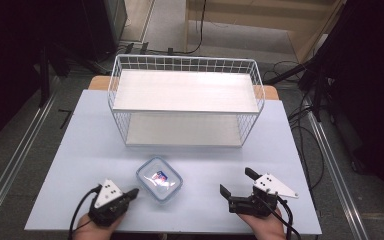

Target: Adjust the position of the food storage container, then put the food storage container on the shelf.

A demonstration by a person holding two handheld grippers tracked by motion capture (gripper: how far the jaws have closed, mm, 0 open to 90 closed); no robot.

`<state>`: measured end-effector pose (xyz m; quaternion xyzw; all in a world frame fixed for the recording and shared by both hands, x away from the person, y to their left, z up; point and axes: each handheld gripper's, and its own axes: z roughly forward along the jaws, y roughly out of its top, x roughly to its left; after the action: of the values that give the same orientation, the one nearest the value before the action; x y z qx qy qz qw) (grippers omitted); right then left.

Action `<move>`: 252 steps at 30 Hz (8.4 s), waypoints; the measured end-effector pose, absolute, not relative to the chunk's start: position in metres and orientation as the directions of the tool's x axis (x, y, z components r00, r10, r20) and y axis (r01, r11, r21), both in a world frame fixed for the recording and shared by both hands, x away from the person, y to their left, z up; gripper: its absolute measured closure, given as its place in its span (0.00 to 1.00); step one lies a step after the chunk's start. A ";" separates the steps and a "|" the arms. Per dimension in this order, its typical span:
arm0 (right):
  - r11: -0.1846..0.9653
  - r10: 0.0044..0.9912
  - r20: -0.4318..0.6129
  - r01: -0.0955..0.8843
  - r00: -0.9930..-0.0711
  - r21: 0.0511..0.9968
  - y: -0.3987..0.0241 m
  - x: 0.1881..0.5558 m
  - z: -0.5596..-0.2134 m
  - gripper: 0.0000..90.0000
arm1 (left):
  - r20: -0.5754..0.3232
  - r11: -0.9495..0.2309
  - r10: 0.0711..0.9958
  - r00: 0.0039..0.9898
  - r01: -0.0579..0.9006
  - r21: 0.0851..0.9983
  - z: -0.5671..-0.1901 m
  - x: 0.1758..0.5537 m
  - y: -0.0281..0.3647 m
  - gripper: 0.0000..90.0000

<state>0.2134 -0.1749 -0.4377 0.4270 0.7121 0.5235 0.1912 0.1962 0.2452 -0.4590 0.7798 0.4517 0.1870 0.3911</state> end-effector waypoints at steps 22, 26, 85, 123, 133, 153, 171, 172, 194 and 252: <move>0.061 0.840 0.188 0.432 -0.509 0.900 -0.194 0.199 -0.444 0.00 | -0.071 -0.296 0.845 0.531 0.574 0.763 -0.461 0.233 0.233 1.00; 0.060 0.833 0.191 0.428 -0.520 0.902 -0.191 0.203 -0.444 0.02 | -0.079 -0.315 0.825 0.560 0.572 0.758 -0.461 0.223 0.226 1.00; 0.180 0.758 0.254 0.567 -0.601 0.804 -0.150 0.217 -0.465 1.00 | -0.136 -0.291 0.807 0.575 0.587 0.755 -0.464 0.223 0.188 0.94; 0.075 0.650 0.513 0.719 -0.561 0.691 -0.113 0.257 -0.470 0.20 | -0.495 -0.080 0.694 0.523 0.739 0.669 -0.466 0.233 0.192 0.19; 0.052 0.583 0.626 0.793 -0.517 0.607 -0.111 0.257 -0.482 0.25 | -0.624 -0.022 0.597 0.503 0.789 0.615 -0.475 0.235 0.191 0.37; -0.011 0.544 0.679 0.805 -0.493 0.593 -0.130 0.249 -0.480 0.51 | -0.570 -0.084 0.604 0.557 0.756 0.649 -0.464 0.231 0.189 0.51; 0.004 0.538 0.664 0.789 -0.519 0.614 -0.136 0.238 -0.477 0.56 | -0.505 -0.075 0.606 0.615 0.676 0.733 -0.463 0.219 0.187 0.57; 0.003 0.538 0.663 0.788 -0.520 0.616 -0.136 0.238 -0.477 0.56 | -0.503 -0.072 0.608 0.615 0.673 0.736 -0.462 0.219 0.187 0.57; 0.015 0.563 0.586 0.716 -0.582 0.698 -0.131 0.232 -0.467 0.57 | -0.410 -0.098 0.650 0.640 0.605 0.790 -0.449 0.214 0.184 0.57; -0.074 0.627 0.222 0.227 -0.746 0.971 -0.128 0.254 -0.331 0.56 | -0.066 -0.088 0.655 0.753 0.163 0.983 -0.316 0.246 0.177 0.56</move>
<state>0.2543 -0.1284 -0.3311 0.3220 0.6634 0.6581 0.1520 0.2464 0.1768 -0.3156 0.7095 0.2881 0.2016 0.6107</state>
